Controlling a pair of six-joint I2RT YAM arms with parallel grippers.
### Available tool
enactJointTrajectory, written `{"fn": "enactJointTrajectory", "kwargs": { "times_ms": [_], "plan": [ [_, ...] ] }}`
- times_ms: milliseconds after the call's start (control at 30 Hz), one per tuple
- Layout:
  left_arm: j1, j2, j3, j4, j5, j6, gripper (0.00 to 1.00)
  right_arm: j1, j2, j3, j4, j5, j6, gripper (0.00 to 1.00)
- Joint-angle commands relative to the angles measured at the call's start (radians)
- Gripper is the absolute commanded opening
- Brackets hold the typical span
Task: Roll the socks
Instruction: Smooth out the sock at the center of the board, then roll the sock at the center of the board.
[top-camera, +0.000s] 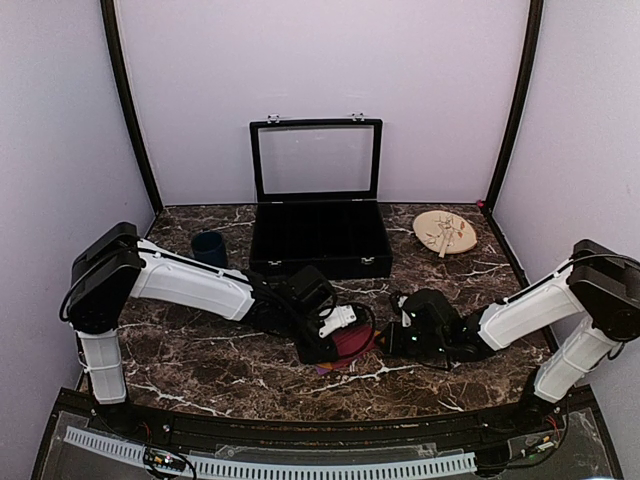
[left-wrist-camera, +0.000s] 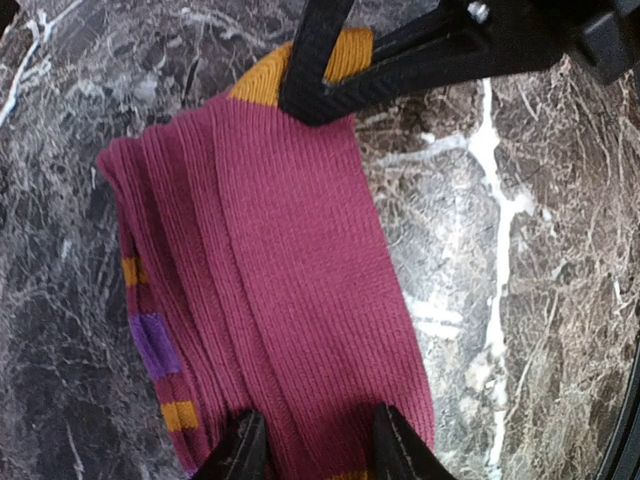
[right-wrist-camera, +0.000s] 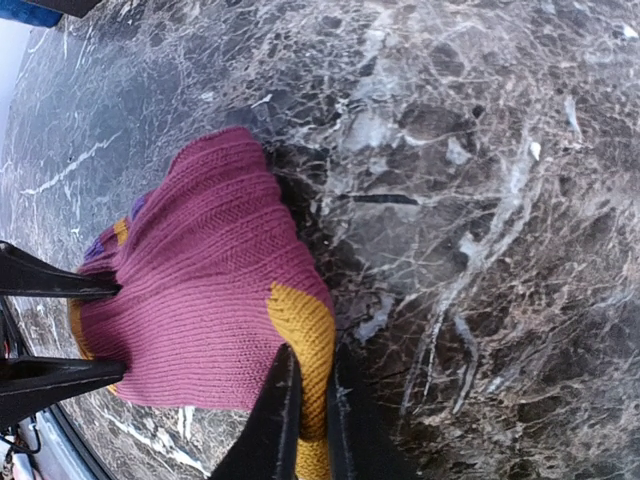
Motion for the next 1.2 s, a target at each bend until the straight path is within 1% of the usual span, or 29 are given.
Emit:
{"fn": "enactJointTrajectory", "kwargs": {
  "times_ms": [0,167,333,500,667,833,933,1167],
  "plan": [
    [0.003,0.001,-0.030,0.015,0.005,-0.037,0.39,0.016,0.019,-0.001,-0.067,0.013,0.010,0.06],
    [0.003,-0.005,-0.042,0.026,-0.020,-0.062,0.39,0.033,0.017,0.024,-0.098,0.046,-0.014,0.04],
    [0.003,-0.046,-0.044,0.049,-0.047,-0.105,0.40,0.064,0.024,0.073,-0.167,0.117,-0.050,0.04],
    [0.005,-0.094,0.000,0.044,-0.078,-0.153,0.42,0.098,0.025,0.130,-0.252,0.212,-0.076,0.04],
    [0.025,-0.112,0.051,0.009,-0.074,-0.198,0.43,0.128,0.013,0.162,-0.313,0.305,-0.087,0.04],
    [0.065,-0.098,0.077,0.007,0.004,-0.260,0.44,0.163,0.009,0.183,-0.339,0.384,-0.113,0.03],
    [0.082,-0.075,0.098,0.004,0.055,-0.268,0.45,0.181,0.009,0.192,-0.342,0.414,-0.140,0.03],
    [0.140,-0.012,0.157,0.017,0.217,-0.188,0.52,0.197,-0.003,0.199,-0.339,0.451,-0.248,0.03]
  ]
}}
